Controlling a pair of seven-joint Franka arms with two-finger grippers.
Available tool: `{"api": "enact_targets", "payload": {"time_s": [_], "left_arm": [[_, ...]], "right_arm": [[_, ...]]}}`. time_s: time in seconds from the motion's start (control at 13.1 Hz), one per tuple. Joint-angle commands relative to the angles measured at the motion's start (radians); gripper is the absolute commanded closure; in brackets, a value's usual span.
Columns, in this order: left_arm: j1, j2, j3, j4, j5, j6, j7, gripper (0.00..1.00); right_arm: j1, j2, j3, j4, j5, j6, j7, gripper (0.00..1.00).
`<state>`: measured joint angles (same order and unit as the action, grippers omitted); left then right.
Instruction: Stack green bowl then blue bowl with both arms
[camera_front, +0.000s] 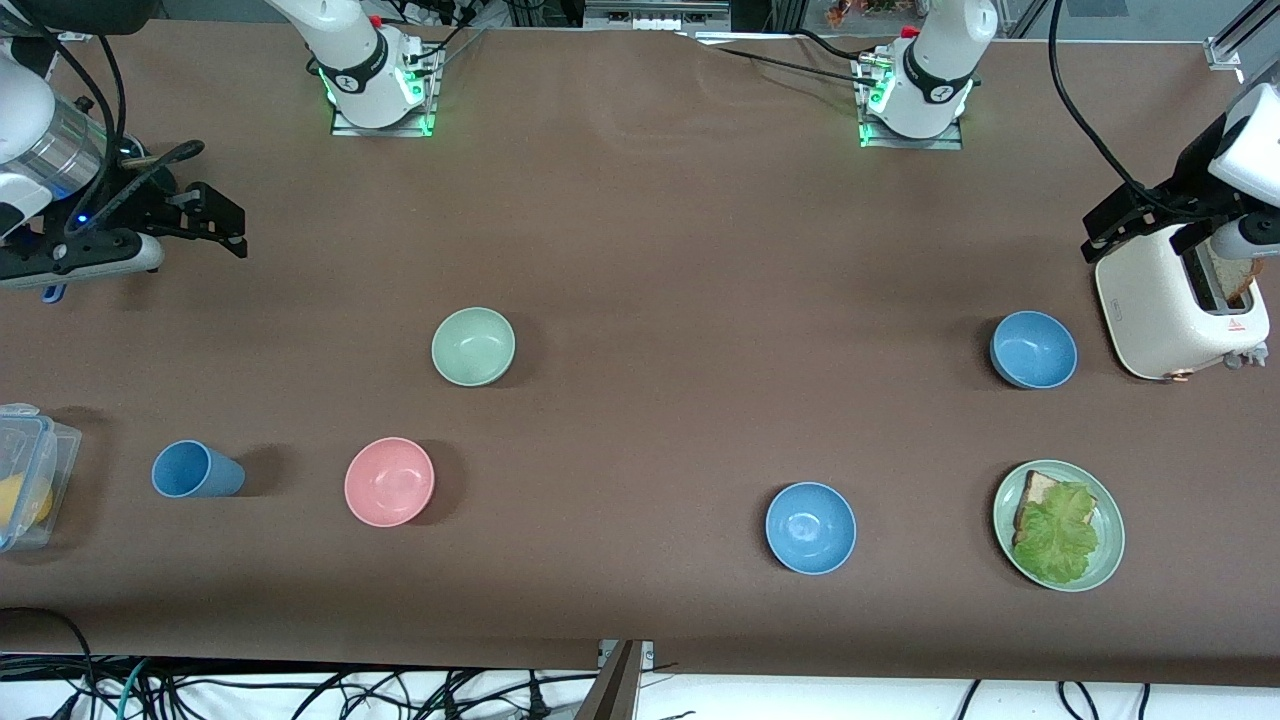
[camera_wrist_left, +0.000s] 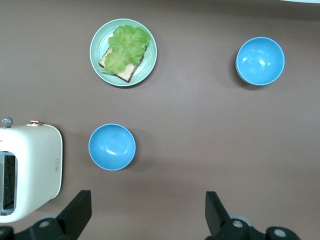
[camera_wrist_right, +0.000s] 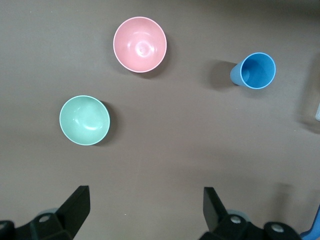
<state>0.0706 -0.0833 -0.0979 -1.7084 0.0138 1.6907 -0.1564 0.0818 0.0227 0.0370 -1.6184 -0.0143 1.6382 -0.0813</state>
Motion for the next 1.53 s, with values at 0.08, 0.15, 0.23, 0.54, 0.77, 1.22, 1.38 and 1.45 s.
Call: {"api": "enact_targets", "payload": {"time_s": [0.08,0.15,0.23,0.54,0.77,1.22,1.38,1.45], "left_arm": [[0.008,-0.009,-0.008,-0.016,-0.032,0.0,0.02,0.0],[0.005,-0.009,-0.009,-0.016,-0.032,0.0,0.021,0.0],[0.003,-0.007,-0.009,-0.016,-0.032,-0.006,0.021,0.0],[0.001,-0.007,-0.016,-0.016,-0.032,-0.008,0.023,0.0],[0.001,0.004,-0.032,-0.014,-0.032,-0.008,0.023,0.0],[0.001,0.005,-0.032,-0.016,-0.032,-0.009,0.023,0.0],[0.001,0.005,-0.034,-0.016,-0.031,-0.011,0.023,0.0],[0.001,0.005,-0.04,-0.016,-0.031,-0.011,0.023,0.0]], "right_arm": [[-0.013,-0.02,0.017,0.003,0.002,-0.029,-0.002,0.0],[-0.013,-0.015,0.017,0.009,0.002,-0.029,-0.002,0.0],[-0.013,-0.01,0.017,0.014,0.0,-0.029,-0.003,0.0],[-0.011,-0.006,0.017,0.012,-0.001,-0.04,-0.018,0.0],[-0.008,-0.004,0.018,0.011,-0.009,-0.026,-0.018,0.0],[-0.011,-0.006,0.015,0.012,-0.006,-0.028,-0.005,0.0],[-0.007,-0.006,0.021,0.014,-0.012,-0.021,-0.003,0.0],[-0.008,-0.004,0.018,0.014,-0.009,-0.017,-0.003,0.0]]}}
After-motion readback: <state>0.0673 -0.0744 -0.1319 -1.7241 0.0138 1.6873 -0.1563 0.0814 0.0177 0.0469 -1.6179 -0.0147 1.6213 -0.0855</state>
